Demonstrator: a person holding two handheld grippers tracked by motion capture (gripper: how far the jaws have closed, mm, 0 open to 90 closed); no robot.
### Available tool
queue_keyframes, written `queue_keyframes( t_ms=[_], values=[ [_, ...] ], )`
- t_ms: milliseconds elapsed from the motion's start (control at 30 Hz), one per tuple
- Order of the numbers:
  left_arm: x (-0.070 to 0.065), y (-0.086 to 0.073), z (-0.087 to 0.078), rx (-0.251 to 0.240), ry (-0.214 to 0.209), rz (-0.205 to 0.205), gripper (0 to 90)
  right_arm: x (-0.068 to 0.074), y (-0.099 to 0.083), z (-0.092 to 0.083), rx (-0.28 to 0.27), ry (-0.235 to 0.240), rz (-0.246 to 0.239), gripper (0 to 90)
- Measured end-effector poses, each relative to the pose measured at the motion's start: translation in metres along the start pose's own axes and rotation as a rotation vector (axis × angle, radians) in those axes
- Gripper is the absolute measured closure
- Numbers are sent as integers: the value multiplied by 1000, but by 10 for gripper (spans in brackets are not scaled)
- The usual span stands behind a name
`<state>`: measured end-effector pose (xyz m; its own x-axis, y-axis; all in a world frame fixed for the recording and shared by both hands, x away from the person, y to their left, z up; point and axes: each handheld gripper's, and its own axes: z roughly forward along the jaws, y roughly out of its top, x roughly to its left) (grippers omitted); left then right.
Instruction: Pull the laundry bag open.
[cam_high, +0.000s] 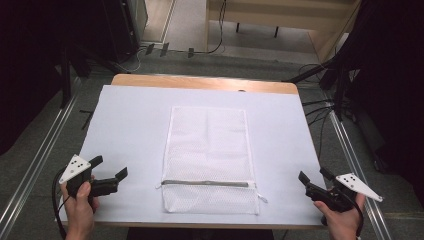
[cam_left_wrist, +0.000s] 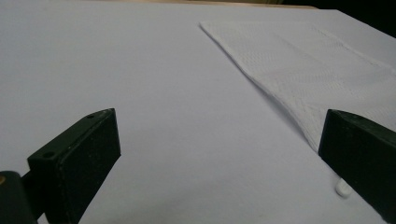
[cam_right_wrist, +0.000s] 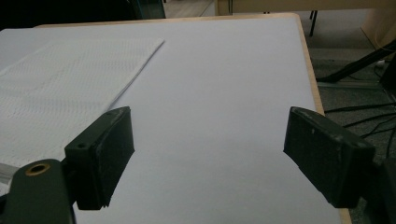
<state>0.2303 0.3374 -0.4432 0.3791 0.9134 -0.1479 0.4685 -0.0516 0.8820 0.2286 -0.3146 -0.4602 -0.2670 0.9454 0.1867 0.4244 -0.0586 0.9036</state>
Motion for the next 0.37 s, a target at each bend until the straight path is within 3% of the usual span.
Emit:
queue_keyframes(
  t_ms=[367],
  values=[
    [-1, 0, 0, 4, 1, 3, 0, 0, 0, 0, 4, -8, 0, 164]
  ],
)
